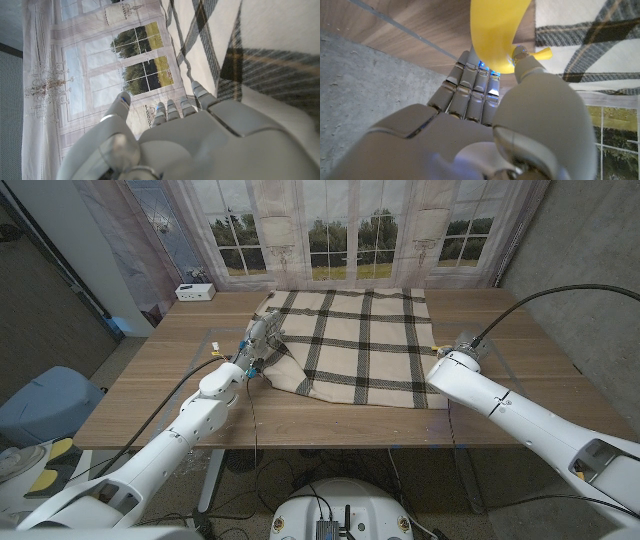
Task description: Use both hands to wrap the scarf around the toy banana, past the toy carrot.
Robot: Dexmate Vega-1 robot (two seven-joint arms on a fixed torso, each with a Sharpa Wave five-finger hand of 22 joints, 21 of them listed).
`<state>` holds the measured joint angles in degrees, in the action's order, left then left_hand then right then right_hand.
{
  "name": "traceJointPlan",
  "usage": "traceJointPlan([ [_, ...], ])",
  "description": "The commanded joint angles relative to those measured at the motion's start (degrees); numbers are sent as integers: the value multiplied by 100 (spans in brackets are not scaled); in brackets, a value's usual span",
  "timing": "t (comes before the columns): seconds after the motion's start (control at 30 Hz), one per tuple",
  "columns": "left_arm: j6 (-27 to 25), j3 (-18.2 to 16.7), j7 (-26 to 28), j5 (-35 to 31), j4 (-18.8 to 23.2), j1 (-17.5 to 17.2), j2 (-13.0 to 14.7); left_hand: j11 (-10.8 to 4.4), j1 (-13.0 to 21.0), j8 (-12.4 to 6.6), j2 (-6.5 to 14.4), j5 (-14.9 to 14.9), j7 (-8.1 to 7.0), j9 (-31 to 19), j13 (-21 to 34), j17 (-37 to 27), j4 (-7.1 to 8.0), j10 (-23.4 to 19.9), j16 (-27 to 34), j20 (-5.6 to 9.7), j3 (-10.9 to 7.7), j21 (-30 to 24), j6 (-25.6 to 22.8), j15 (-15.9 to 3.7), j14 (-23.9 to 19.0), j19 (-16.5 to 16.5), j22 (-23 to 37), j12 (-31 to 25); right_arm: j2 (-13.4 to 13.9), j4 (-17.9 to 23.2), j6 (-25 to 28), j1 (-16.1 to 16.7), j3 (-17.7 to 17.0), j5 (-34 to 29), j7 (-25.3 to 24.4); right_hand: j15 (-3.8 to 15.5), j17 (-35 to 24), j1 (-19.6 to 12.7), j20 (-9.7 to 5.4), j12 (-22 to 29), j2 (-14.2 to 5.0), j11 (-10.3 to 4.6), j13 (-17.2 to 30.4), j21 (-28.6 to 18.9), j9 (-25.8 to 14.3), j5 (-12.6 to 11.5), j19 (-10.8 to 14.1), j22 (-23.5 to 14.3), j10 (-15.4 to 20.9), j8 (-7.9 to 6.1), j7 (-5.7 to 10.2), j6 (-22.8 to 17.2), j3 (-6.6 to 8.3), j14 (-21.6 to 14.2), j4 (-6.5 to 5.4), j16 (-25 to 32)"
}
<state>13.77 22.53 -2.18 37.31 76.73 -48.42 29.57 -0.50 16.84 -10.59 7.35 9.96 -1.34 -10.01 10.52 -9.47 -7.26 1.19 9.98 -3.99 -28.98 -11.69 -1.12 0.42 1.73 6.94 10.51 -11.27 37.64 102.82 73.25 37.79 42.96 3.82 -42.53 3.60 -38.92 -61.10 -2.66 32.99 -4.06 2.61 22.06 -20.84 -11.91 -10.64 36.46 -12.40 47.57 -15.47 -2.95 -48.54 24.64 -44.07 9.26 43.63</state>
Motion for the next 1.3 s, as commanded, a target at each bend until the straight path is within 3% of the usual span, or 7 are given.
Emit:
traceJointPlan([
  [0.03, 47, -36, 44, -2, 78, -89, 40, 29, -31, 4, 15, 33, -41, -9, 29, -25, 7, 33, 19, -35, -2, -44, 11, 6, 32, 17, 23, -39, -61, -13, -499, -5, 162, -748, -50, 870, -27, -699, -15, 70, -671, -482, 48, -62, -23, 8, 73, -21, 470, 5, 704, -734, 47, -145, -57, -48],
  [0.63, 151, -125, 149, 14, 153, -258, 82, 49, -9, 10, 28, 40, -55, -9, 29, -20, -9, 15, 25, -79, -15, -42, 16, 16, 6, 17, 22, -46, -140, -427, -1322, -612, 764, -1662, 764, 890, -92, -721, -24, 212, -647, -478, 182, -142, -28, 24, 74, -27, 439, 50, 725, -770, 73, -209, -100, -140],
  [0.77, 157, -131, 164, 12, 168, -280, 88, 54, -5, 9, 29, 41, -59, -9, 30, -20, -14, 5, 28, -91, -18, -42, 14, 21, -4, 18, 22, -50, -163, -526, -1493, -706, 849, -1859, 938, 900, -104, -732, -24, 236, -638, -504, 204, -157, -29, 26, 74, -28, 435, 61, 732, -771, 78, -220, -96, -157],
  [0.93, 148, -144, 216, 8, 231, -330, 104, 57, 1, 13, 26, 43, -82, -9, 31, -20, -21, -10, 26, -219, -20, -33, 24, 54, -7, -6, 23, -55, -166, -611, -1746, -781, 909, -2068, 1162, 894, -122, -731, -26, 267, -634, -507, 234, -179, -31, 30, 75, -28, 424, 69, 732, -786, 78, -243, -107, -175],
  [1.3, 138, -183, 329, -6, 414, -469, 162, 80, 3, 2, 19, 43, -89, -10, 32, -21, -26, -46, 29, -264, -20, -39, -6, 78, -21, 3, 25, -67, -217, -817, -2408, -930, 1027, -2526, 1622, 891, -168, -731, -26, 339, -627, -511, 300, -228, -35, 37, 66, -30, 407, 97, 731, -802, 81, -274, -125, -228],
])
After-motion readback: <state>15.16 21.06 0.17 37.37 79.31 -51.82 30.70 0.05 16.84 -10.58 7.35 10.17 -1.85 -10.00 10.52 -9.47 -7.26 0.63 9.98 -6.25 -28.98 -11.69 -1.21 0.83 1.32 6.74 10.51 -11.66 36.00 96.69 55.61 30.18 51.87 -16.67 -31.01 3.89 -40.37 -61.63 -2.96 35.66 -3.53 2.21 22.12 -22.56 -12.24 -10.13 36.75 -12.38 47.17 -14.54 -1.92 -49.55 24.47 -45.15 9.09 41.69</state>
